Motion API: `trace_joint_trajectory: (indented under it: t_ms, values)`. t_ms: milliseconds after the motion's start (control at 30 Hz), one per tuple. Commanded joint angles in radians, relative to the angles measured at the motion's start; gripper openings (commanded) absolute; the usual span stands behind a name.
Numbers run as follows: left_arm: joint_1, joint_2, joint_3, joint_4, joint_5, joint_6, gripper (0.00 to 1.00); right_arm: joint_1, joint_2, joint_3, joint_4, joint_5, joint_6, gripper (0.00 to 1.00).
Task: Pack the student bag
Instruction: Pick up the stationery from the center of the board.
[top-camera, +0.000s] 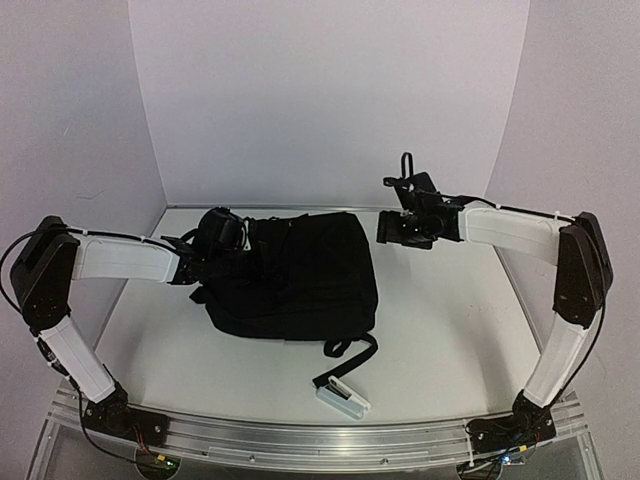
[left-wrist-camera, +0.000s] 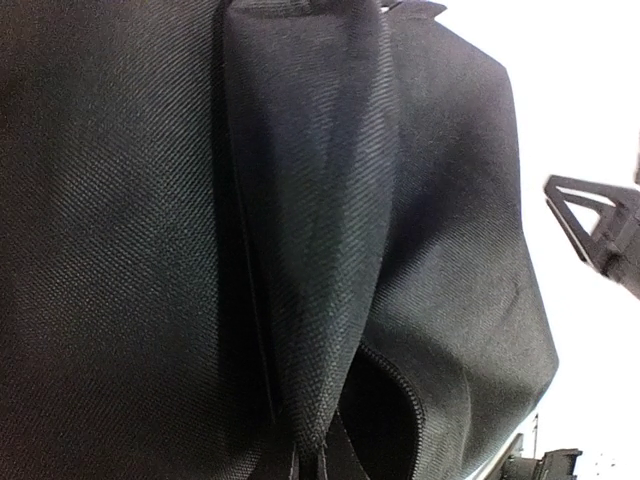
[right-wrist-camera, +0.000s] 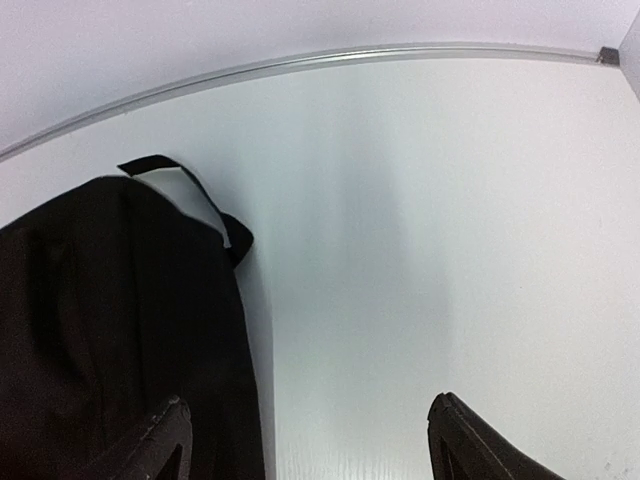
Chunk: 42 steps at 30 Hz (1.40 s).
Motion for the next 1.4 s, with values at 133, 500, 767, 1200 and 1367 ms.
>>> trace_joint_trajectory:
  t_ms: [133,500,767,1200,1367]
  values:
    - [0.028,0.056,-0.034,0.116,0.069,-0.062,0.0,0.272,-0.036,0.18,-0.215,0.215,0.059,0.87]
    - [0.028,0.045,-0.07,0.158,0.088,-0.076,0.0,0.463,0.212,0.501,-0.353,0.246,0.086,0.92]
    - [0.028,0.021,-0.085,0.133,0.056,-0.076,0.0,0.485,0.408,0.704,-0.478,0.305,0.115,0.91]
    - [0.028,0.012,-0.084,0.127,0.045,-0.075,0.0,0.485,0.556,0.831,-0.615,0.405,0.143,0.92]
    - [0.028,0.011,-0.089,0.139,0.042,-0.087,0.0,0.484,0.573,0.839,-0.64,0.441,0.166,0.89]
